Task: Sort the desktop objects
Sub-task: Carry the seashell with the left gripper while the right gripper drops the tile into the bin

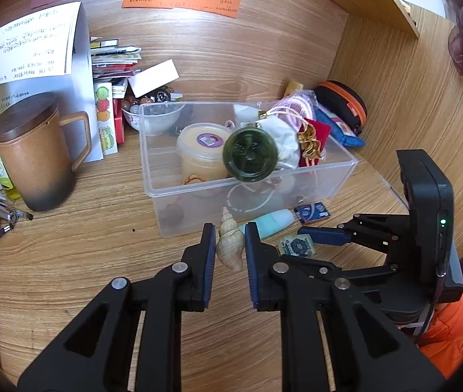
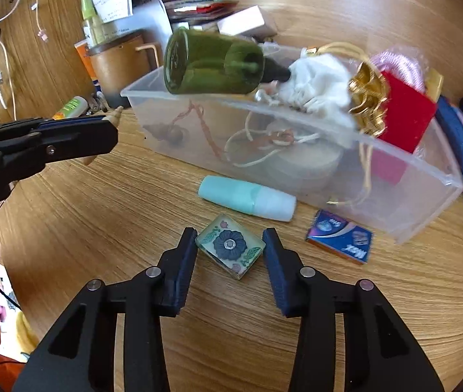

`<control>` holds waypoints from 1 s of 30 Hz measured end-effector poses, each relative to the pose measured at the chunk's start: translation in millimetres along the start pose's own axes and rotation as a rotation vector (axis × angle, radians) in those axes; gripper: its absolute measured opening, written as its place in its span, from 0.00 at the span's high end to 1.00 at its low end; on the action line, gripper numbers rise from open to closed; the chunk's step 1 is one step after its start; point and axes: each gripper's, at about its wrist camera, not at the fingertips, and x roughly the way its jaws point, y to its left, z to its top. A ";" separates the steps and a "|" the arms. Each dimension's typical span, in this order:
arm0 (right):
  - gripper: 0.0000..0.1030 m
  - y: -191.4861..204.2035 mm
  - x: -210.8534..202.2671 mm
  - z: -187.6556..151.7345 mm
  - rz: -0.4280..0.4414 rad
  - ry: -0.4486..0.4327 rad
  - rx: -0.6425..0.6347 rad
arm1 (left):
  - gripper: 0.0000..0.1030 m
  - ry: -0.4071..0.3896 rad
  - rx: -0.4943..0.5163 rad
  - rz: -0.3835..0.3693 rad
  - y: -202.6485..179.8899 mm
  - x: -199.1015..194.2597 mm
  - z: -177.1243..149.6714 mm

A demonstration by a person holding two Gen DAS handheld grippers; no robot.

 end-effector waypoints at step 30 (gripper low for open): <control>0.63 -61.1 -73.8 36.8 -0.005 -0.234 -0.024 | 0.84 -0.142 0.007 -0.001 -62.3 0.7 50.9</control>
